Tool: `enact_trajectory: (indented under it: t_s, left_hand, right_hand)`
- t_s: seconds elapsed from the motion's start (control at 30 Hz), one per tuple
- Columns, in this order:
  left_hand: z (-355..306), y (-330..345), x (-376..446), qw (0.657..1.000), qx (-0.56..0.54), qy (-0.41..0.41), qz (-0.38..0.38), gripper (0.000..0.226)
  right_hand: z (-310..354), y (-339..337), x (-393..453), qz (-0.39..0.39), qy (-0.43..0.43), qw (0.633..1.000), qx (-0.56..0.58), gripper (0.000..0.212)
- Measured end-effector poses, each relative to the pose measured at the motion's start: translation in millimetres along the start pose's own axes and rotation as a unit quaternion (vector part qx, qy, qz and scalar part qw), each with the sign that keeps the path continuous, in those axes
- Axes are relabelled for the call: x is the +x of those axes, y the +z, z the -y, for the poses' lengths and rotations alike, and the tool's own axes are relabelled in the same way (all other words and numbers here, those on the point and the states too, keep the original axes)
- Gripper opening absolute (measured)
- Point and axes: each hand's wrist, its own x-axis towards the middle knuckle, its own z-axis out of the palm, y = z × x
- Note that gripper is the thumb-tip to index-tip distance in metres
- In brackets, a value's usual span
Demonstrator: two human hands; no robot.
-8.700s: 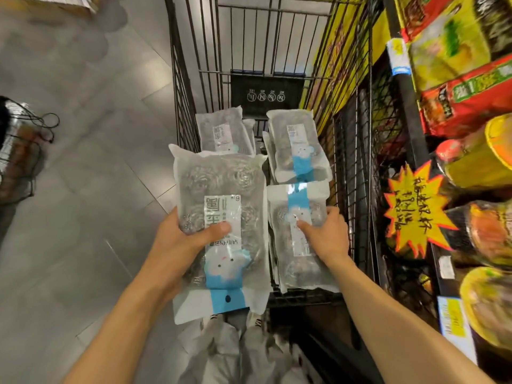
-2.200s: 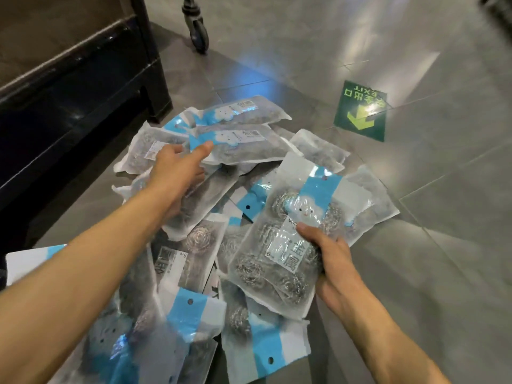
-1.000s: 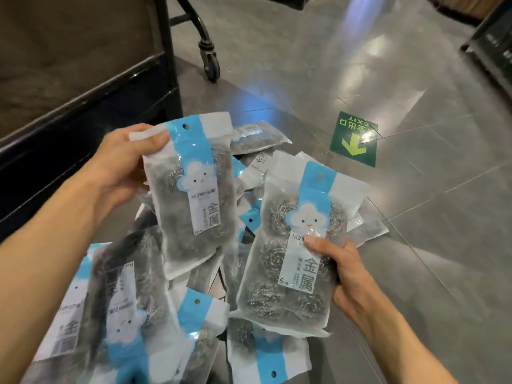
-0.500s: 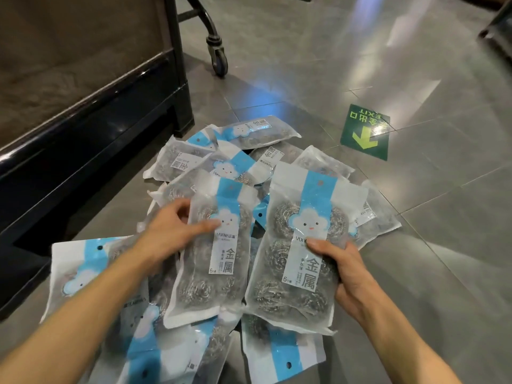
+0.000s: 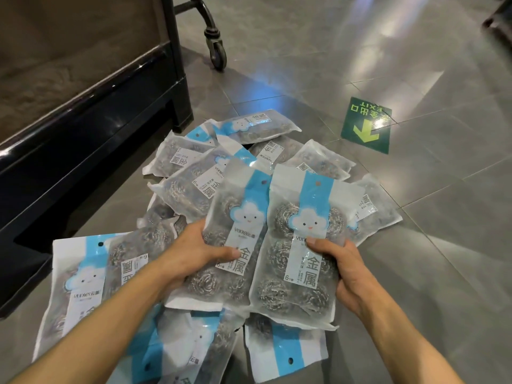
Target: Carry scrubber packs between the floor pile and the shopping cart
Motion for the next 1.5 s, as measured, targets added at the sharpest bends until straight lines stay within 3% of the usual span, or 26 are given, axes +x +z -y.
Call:
enact_trajectory:
  t_s: [0.27,0.33,0.37,0.43,0.63,0.83,0.9,1.0,1.17,1.5]
  left_hand:
    - [-75.3,-27.7,-36.6,0.988,-0.132,0.06,-0.053,0.058]
    - [-106.4,-32.7,-64.4,0.982,-0.166,0.064,-0.067,0.059]
    - [-124.8,-35.5,-81.5,0.98,-0.175,0.067,-0.07,0.06]
    - [-168.6,-42.9,-121.2,0.977,-0.185,0.074,-0.079,0.058]
    - [-350.7,-76.2,-267.7,0.976,-0.181,0.102,-0.07,0.052]
    - [-597.3,-109.7,-449.5,0.974,-0.145,0.167,-0.05,0.063]
    - [-662.9,-116.7,-505.0,0.969,-0.143,0.197,-0.049,0.056]
    - [-736.7,-121.0,-575.4,0.957,-0.14,0.245,-0.063,0.043]
    - [-807.8,-128.5,-651.4,0.939,-0.15,0.293,-0.098,0.039]
    - [-855.9,-153.8,-697.7,0.926,-0.154,0.338,-0.068,0.04]
  right_hand:
    - [68.5,10.9,-23.9,0.017,-0.042,0.997,-0.056,0.067]
    - [98.0,23.9,-47.7,0.01,-0.044,0.997,-0.066,0.083]
    - [116.6,31.3,-62.8,0.01,-0.046,0.997,-0.069,0.079]
    - [162.4,49.3,-99.9,0.022,-0.051,0.996,-0.066,0.052]
    - [358.7,112.4,-238.8,0.032,-0.078,0.992,-0.098,0.045]
    - [595.3,197.0,-426.6,0.065,-0.162,0.976,-0.129,0.036]
    - [653.2,221.3,-479.7,0.082,-0.195,0.968,-0.134,0.044]
    - [717.5,255.2,-543.6,0.114,-0.246,0.95,-0.153,0.076]
    - [779.6,295.6,-623.3,0.119,-0.318,0.935,-0.107,0.036]
    - [811.5,328.0,-676.1,0.09,-0.358,0.925,-0.087,0.046]
